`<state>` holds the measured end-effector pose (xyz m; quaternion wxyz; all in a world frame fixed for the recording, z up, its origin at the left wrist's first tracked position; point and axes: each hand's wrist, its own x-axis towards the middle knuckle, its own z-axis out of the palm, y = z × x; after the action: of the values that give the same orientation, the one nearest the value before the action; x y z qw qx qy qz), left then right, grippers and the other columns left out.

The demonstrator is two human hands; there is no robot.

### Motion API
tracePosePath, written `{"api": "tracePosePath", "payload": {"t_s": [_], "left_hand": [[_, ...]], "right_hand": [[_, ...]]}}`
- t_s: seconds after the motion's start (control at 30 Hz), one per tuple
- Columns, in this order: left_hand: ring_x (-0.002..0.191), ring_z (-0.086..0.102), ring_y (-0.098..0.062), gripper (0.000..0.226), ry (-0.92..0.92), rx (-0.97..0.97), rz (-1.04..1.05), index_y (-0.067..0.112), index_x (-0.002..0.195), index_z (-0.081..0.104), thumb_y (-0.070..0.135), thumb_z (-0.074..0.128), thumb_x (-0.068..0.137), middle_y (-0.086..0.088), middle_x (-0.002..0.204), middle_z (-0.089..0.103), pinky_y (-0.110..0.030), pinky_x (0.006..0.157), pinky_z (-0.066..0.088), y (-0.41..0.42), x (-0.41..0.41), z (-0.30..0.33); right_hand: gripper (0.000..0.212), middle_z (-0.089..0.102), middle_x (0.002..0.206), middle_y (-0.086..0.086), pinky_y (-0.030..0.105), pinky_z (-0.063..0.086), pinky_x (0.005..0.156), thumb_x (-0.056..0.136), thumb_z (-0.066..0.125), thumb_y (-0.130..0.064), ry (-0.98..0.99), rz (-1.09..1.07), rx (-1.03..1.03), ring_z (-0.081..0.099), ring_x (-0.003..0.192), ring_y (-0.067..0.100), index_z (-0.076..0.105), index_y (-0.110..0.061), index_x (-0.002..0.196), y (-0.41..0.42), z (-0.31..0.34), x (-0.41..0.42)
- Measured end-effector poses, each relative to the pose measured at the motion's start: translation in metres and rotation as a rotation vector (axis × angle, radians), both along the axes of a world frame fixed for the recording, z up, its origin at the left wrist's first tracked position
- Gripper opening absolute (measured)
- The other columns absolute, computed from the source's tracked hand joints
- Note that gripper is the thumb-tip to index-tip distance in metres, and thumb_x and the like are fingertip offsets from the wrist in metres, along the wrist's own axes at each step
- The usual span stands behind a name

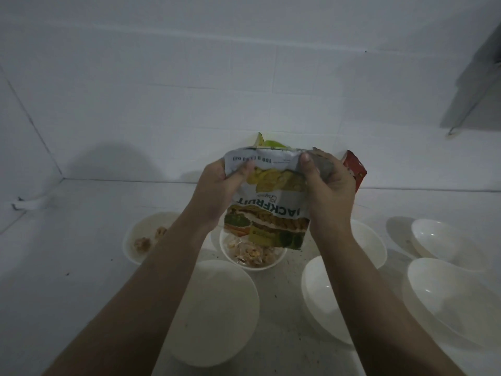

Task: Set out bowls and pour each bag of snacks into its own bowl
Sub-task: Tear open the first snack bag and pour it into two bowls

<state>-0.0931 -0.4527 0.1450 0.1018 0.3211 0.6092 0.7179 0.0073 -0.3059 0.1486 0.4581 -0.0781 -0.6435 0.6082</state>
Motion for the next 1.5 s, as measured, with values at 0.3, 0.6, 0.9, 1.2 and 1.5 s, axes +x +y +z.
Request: {"api": "tracePosePath", "payload": {"t_s": [0.3,0.6,0.9,1.2,1.5], "left_hand": [[0.085,0.073,-0.022,0.016,-0.124,0.206,0.068,0.009,0.103,0.067,0.015,0.052,0.099,-0.004,0.091,0.075,-0.033,0.069,0.058,0.001,-0.007,0.008],[0.110,0.068,-0.025,0.025,-0.368,0.274,0.051,0.014,0.112,0.068,0.022,0.048,0.101,-0.010,0.117,0.072,-0.043,0.096,0.053,-0.013,0.000,-0.005],[0.109,0.068,-0.022,0.025,-0.255,0.212,-0.039,0.018,0.116,0.065,0.022,0.044,0.103,-0.004,0.112,0.073,-0.040,0.091,0.054,0.008,0.026,0.006],[0.110,0.067,-0.019,0.025,-0.101,0.195,-0.221,0.022,0.117,0.062,0.028,0.059,0.093,0.000,0.114,0.071,-0.040,0.093,0.054,0.104,0.128,0.011],[0.120,0.056,-0.006,0.050,-0.020,0.060,-0.416,0.052,0.127,0.047,0.054,0.064,0.080,0.019,0.132,0.057,-0.037,0.102,0.048,0.221,0.277,-0.020]], "right_hand": [[0.033,0.078,0.099,0.003,0.050,0.059,0.085,0.077,0.078,-0.040,-0.484,0.206,0.084,0.074,0.095,0.019,0.076,-0.020,0.103,0.014,-0.041,0.004],[0.007,0.077,0.081,-0.004,0.038,0.062,0.074,0.081,0.079,-0.026,-0.558,0.016,0.122,0.075,0.077,0.015,0.074,-0.025,0.085,0.017,-0.047,0.011],[0.033,0.065,0.110,-0.027,0.023,0.056,0.083,0.093,0.061,-0.043,-0.483,-0.028,0.371,0.063,0.100,-0.006,0.055,-0.037,0.125,0.009,-0.012,0.057],[0.014,0.076,0.093,-0.003,0.048,0.061,0.070,0.096,0.061,-0.026,-0.255,-0.336,0.228,0.073,0.088,0.015,0.070,-0.019,0.106,0.065,0.030,0.194],[0.009,0.074,0.087,0.004,0.048,0.061,0.069,0.096,0.062,-0.016,-0.161,-0.784,0.122,0.072,0.085,0.022,0.070,-0.018,0.090,0.131,0.015,0.369]]}}
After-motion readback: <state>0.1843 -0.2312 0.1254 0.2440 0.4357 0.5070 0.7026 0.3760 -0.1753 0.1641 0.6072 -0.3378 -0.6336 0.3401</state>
